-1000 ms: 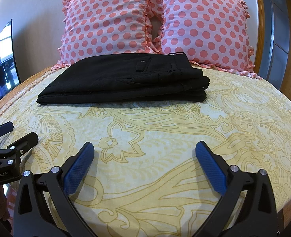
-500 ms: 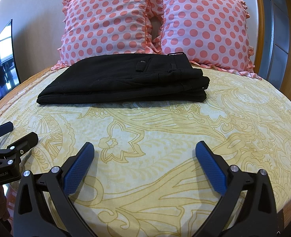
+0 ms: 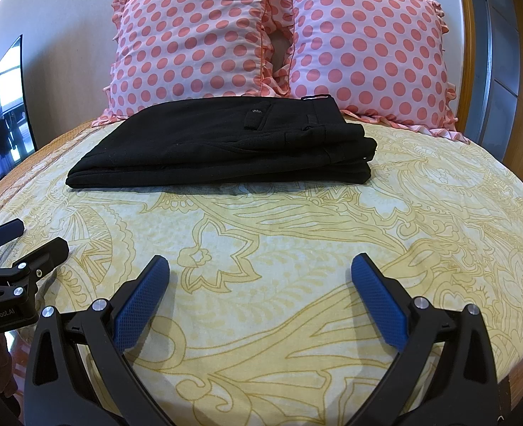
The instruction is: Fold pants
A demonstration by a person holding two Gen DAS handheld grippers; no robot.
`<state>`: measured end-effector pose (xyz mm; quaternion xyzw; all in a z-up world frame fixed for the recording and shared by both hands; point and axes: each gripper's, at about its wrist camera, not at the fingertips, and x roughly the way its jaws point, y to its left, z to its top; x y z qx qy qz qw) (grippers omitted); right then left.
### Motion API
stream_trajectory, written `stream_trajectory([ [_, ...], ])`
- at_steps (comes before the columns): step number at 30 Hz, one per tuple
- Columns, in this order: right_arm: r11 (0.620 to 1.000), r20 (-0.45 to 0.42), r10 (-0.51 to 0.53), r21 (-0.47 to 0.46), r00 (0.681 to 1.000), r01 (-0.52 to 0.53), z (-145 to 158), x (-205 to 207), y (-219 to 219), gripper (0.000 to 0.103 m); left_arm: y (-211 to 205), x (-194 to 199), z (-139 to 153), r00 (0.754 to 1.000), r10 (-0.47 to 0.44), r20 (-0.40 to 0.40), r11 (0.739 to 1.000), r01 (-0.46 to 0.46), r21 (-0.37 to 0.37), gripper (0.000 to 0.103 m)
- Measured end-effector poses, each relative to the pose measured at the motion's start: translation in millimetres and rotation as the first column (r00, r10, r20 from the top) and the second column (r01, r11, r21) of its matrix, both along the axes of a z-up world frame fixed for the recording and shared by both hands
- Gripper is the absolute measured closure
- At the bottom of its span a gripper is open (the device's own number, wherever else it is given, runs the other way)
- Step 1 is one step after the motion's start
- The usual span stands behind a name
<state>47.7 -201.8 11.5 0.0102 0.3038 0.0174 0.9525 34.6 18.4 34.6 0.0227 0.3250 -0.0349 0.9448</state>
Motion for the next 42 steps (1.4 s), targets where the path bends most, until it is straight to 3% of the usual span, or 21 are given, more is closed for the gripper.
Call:
stream_trajectory([
  [42, 1.0, 0.002, -0.002, 0.0, 1.0, 0.002, -0.3, 0.0, 0.5, 0.001, 0.1, 1.8, 2.1, 1.0, 0.001, -0.02, 1.0, -0.001, 0.001, 0.002],
])
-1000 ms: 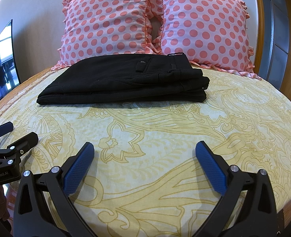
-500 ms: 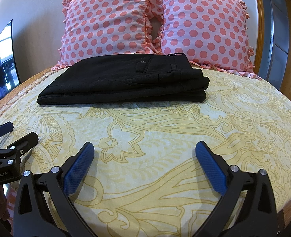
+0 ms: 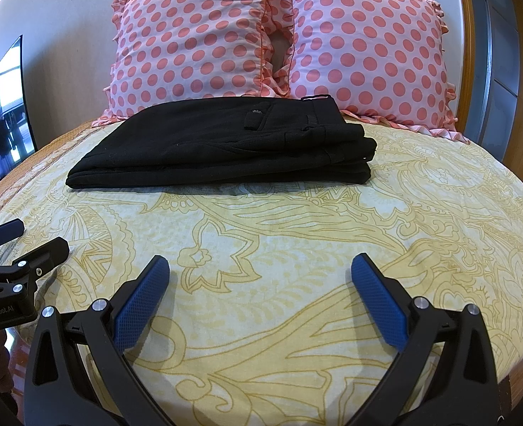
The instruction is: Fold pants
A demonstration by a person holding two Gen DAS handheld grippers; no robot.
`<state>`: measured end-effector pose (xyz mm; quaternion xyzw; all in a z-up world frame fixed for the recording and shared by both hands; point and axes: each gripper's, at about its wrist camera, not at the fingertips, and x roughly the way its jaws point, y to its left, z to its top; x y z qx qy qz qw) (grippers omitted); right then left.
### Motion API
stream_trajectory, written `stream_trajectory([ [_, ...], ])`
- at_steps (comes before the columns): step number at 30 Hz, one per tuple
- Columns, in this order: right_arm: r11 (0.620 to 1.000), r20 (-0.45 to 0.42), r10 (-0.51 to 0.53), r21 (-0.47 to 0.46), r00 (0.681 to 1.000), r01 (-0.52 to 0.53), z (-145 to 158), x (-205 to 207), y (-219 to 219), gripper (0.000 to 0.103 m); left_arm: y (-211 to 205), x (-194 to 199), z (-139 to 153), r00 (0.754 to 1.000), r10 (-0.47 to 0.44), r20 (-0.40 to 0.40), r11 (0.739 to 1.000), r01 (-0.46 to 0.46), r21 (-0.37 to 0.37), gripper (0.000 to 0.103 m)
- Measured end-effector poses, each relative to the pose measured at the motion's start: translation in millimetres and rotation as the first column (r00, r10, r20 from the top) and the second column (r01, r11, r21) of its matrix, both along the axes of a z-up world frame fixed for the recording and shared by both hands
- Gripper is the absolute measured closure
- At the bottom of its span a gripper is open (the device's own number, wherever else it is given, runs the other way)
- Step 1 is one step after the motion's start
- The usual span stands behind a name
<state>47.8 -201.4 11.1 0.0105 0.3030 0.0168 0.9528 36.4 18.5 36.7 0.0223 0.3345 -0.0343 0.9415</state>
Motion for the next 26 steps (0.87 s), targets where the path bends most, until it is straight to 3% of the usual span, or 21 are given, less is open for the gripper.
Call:
stream_trajectory([
  [26, 1.0, 0.0, 0.001, 0.0, 1.0, -0.001, 0.2, 0.5, -0.4, 0.001, -1.3, 0.7, 0.2, 1.0, 0.003, 0.006, 1.0, -0.002, -0.002, 0.002],
])
